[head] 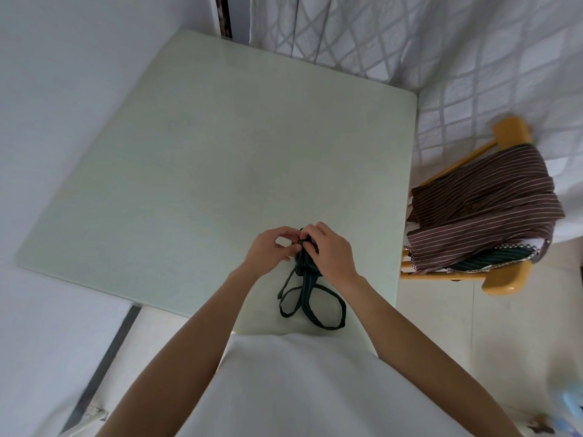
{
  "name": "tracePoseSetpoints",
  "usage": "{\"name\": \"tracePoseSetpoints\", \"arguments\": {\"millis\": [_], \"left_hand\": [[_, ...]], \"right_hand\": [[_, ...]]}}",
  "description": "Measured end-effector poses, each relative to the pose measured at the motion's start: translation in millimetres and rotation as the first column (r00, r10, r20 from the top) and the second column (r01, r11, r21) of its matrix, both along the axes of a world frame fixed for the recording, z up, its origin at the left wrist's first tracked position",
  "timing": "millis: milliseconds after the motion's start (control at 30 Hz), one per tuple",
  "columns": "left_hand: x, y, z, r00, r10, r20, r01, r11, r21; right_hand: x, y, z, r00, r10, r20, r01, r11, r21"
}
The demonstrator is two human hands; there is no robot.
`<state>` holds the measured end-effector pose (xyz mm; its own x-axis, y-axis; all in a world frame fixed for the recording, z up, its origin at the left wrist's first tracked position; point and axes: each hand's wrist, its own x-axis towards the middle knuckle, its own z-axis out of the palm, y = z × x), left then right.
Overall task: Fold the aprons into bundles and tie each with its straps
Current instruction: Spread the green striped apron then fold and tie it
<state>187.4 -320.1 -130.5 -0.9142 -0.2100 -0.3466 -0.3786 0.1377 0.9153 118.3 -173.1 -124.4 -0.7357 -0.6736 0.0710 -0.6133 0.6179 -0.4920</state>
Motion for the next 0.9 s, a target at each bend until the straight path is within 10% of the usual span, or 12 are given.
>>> {"name": "tracePoseSetpoints", "arguments": {"millis": [367,567,767,900], "left_hand": [[-17,-31,5,0.853,-0.466,0.233,0.52,0.79,-0.325],[-6,-32,-1,0.858,-0.505,0.094,0.466,0.686,-0.558],[-3,-34,-3,0.796,-0.581,0.168,0.451,0.386,-0.805],[1,-34,-10,0.919,-0.338,0.204,0.395,0.799,-0.454]], "right_hand": [[10,1,-9,0.993,0.026,0.113,-0.021,0.999,-0.047],[16,-4,-13,0.986,-0.05,0.162,0.055,0.998,-0.029],[19,-10,-12,0.986,-0.041,0.16,0.038,0.999,0.027],[20,-12,-12,0.987,-0.039,0.159,0.033,0.999,0.04]]}}
